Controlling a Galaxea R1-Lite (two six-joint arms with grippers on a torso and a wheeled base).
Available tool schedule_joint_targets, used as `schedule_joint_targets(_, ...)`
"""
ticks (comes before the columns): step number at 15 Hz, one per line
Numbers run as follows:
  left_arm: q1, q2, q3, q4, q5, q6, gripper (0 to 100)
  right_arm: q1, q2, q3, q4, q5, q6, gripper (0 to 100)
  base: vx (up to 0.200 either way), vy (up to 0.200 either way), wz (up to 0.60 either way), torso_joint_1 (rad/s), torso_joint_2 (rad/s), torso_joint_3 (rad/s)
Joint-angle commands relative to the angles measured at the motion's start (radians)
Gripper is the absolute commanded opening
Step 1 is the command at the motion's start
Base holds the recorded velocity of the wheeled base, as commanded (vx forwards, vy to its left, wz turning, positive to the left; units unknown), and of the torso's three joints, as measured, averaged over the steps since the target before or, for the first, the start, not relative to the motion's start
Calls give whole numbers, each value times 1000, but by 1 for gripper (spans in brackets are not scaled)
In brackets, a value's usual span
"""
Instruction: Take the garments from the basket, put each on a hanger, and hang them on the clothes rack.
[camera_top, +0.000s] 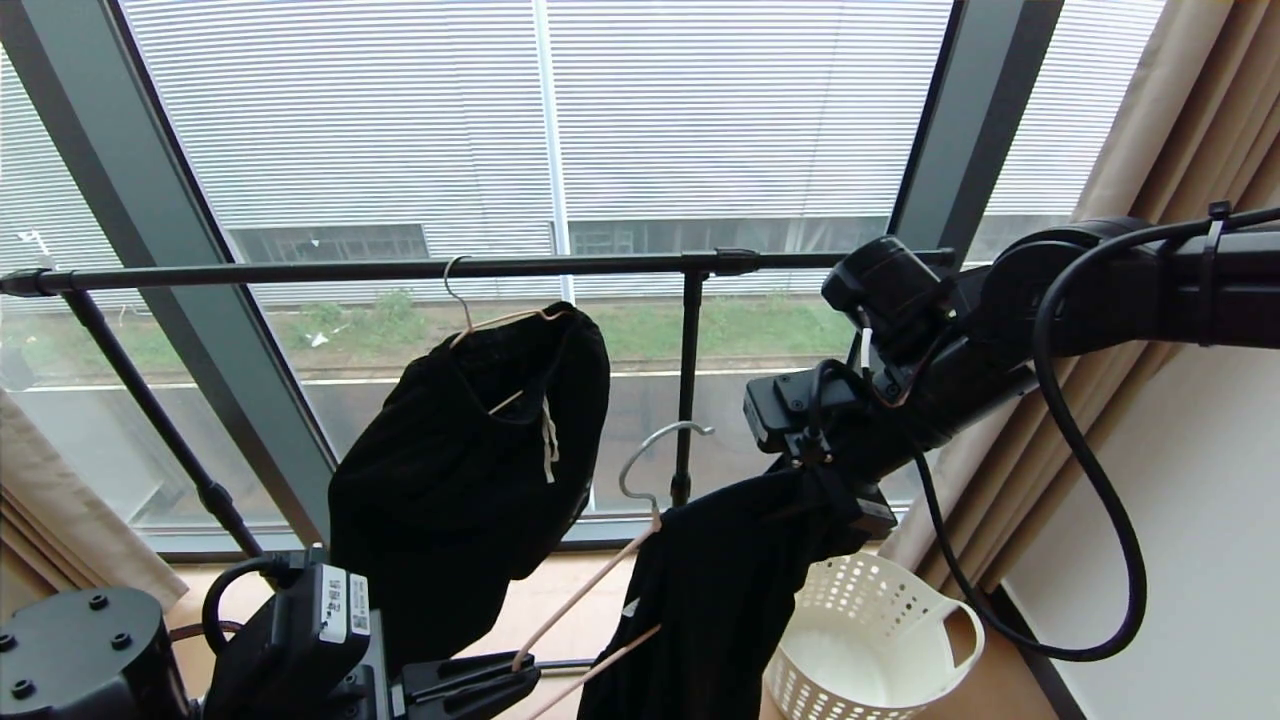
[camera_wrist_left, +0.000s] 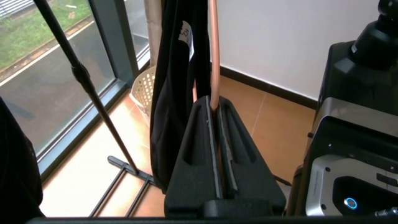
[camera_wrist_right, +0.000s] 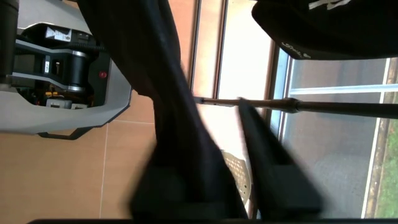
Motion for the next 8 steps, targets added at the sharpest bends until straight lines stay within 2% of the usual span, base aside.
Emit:
schedule_joint_targets(1, 8, -1, 0, 1, -4, 1, 0, 1, -7, 0, -5, 0, 3, 0, 0, 0, 0, 0, 0, 0)
schedule_joint_targets(8, 11, -1, 0, 1, -4, 1, 0, 2, -44, 21, -3, 1, 3, 0, 0, 0, 0, 0, 0, 0)
